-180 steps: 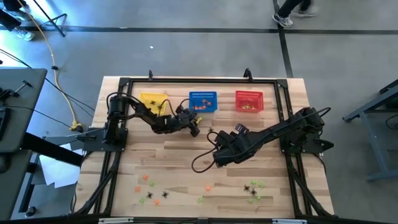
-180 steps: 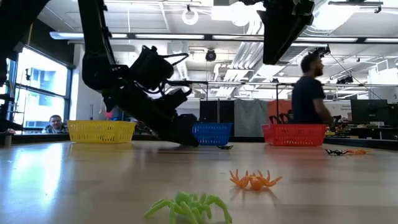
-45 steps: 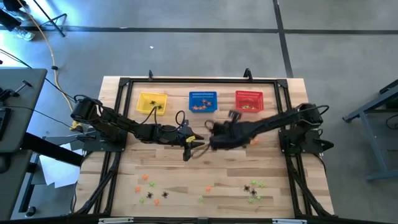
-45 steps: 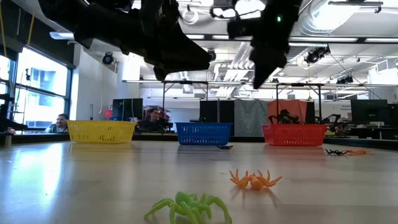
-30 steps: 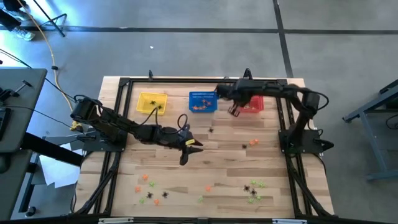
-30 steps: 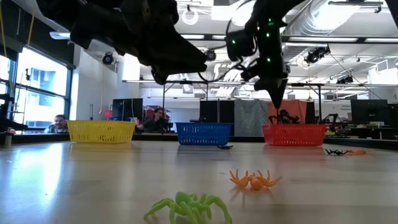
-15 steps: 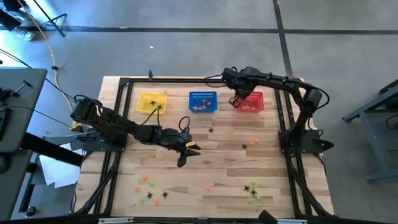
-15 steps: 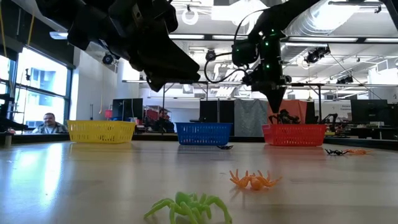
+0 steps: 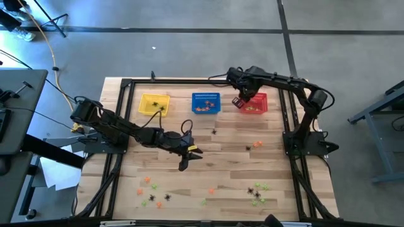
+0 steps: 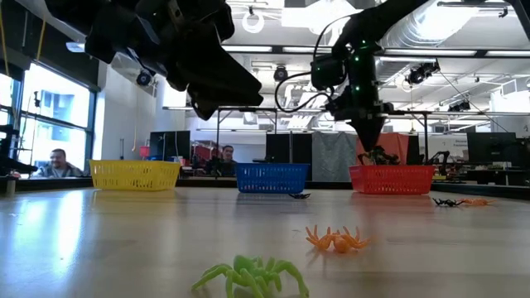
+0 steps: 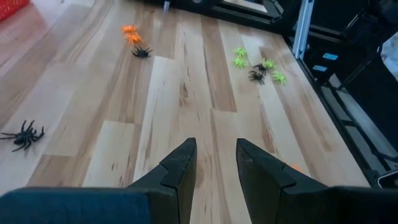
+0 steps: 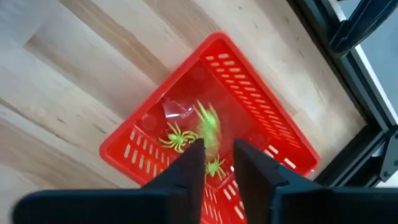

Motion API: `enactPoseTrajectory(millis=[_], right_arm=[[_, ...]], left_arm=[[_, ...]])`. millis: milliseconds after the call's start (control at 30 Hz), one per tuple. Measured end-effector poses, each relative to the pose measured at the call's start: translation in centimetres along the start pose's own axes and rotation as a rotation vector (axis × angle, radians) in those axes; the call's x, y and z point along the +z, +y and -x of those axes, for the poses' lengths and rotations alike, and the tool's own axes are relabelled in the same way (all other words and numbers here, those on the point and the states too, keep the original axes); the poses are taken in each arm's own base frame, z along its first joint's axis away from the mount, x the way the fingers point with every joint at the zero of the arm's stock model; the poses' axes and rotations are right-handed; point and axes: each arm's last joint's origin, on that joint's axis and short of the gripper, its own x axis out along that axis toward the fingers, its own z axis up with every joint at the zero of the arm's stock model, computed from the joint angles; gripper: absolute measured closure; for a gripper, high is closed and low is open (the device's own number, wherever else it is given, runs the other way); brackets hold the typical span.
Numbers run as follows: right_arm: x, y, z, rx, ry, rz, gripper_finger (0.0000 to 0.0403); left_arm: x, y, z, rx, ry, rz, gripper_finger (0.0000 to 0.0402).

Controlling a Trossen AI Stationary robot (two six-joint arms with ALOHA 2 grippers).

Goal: Sort Halloween decoration
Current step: Put the green spider toy into the red basket, then put the black spider toy into the yellow basket

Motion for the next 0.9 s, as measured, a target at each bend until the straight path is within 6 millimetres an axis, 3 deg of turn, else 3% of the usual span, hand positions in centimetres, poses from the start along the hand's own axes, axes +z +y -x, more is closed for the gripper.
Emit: enactPoseTrajectory(millis=[233,367,467,633,900], right_arm=[[-0.4,-0.1,0.0,-0.008,0.035,-0.005,0.0249],[-1.2,0.4,0.2,0.003,0.106,-0.022,0.0241],[-2.3,1.9,1.1,0.021,0.14,0.011,0.0248],[-4.7,6.7,3.7,0.051,0.074,0.093,0.0263],[-7.9,18.3,6.0,0.263,-0.304,0.307,0.027]], left_arm=[[0.0,0.1,0.0,0.018,-0.003,0.006,0.03],[0.0,0.2,0.2,0.034,0.018,-0.012,0.03],[-0.1,0.2,0.7,0.045,0.059,-0.039,0.03],[-0.2,0.4,1.7,0.114,0.116,-0.062,0.03],[-0.9,0.9,3.6,0.246,0.255,-0.044,0.03]])
